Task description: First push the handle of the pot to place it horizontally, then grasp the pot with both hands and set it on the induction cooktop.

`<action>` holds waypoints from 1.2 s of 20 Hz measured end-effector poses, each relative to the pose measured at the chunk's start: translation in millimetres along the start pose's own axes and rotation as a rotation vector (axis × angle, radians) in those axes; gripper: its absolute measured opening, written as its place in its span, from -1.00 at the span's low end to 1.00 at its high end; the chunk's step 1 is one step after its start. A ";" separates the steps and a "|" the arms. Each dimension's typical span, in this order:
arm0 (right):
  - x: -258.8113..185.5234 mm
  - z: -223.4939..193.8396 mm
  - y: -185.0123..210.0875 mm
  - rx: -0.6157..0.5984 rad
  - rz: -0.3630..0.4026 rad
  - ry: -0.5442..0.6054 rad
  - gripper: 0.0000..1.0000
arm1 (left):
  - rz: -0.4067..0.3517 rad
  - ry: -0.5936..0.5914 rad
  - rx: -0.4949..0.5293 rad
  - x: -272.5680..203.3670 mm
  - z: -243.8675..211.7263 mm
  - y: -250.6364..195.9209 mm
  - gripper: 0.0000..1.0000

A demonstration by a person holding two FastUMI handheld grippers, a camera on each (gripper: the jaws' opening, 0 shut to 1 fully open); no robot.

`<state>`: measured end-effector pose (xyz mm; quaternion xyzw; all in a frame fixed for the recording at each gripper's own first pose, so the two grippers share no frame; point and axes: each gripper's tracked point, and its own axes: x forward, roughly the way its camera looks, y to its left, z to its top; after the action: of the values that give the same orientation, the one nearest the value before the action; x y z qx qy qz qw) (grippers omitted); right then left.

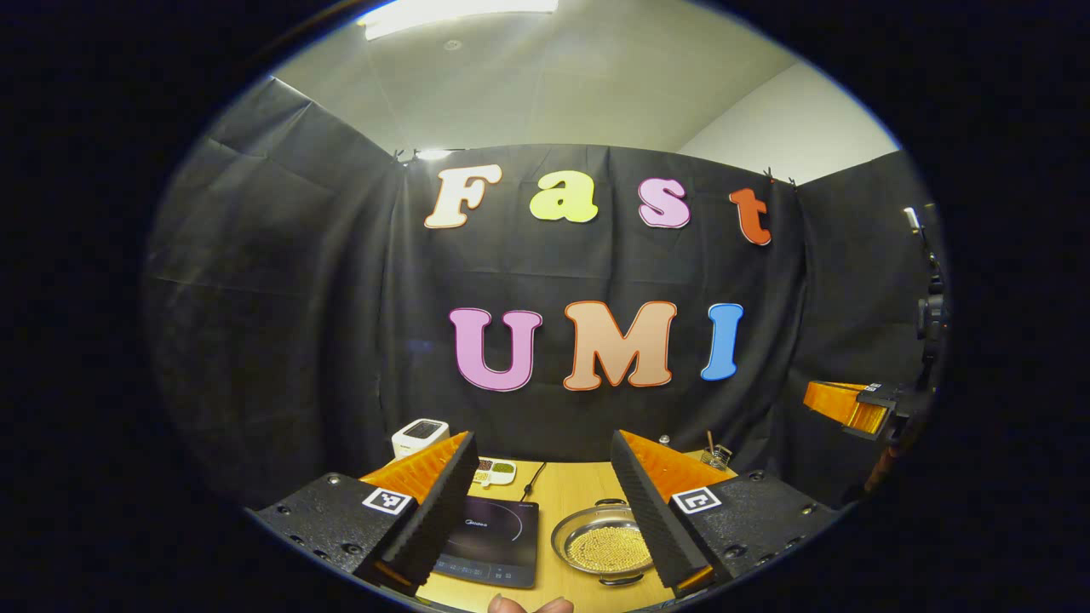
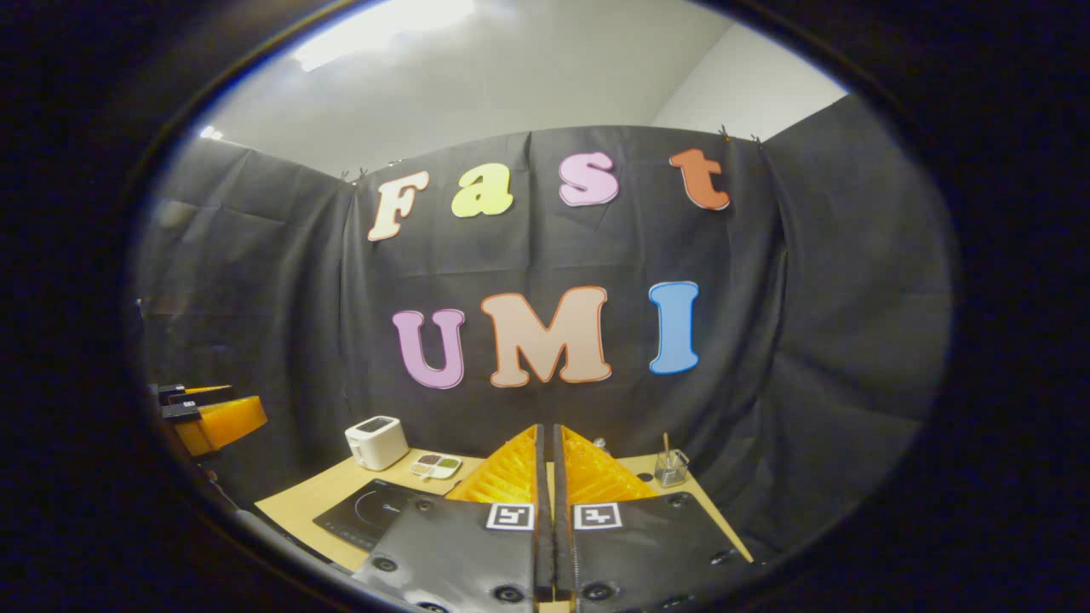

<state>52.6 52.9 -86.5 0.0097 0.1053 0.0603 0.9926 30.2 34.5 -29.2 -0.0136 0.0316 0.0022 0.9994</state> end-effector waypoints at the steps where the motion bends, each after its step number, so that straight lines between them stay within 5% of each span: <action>1: 5.9 -11.1 10.8 0.016 0.012 0.028 -0.95 | -0.010 -0.004 -0.005 4.0 -1.9 4.6 0.90; 4: 12.7 -32.3 25.6 0.037 0.010 0.081 -1.00 | -0.054 0.007 -0.029 11.8 -12.3 12.6 0.90; 5: 17.3 -37.9 31.1 0.046 0.015 0.095 -0.82 | -0.058 0.016 -0.029 14.6 -15.1 16.2 0.90; 9: 39.1 -79.0 45.7 0.073 0.056 0.187 -1.00 | -0.028 0.048 -0.042 25.0 -28.5 36.6 0.90; 24: 78.1 -253.0 89.2 0.134 0.376 0.570 -0.95 | 0.248 0.168 -0.001 55.1 -65.6 52.9 0.92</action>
<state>64.7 152.6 -347.3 0.0770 0.3785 0.2352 0.8919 80.8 85.8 -99.5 -0.0105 0.1166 0.1247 0.9853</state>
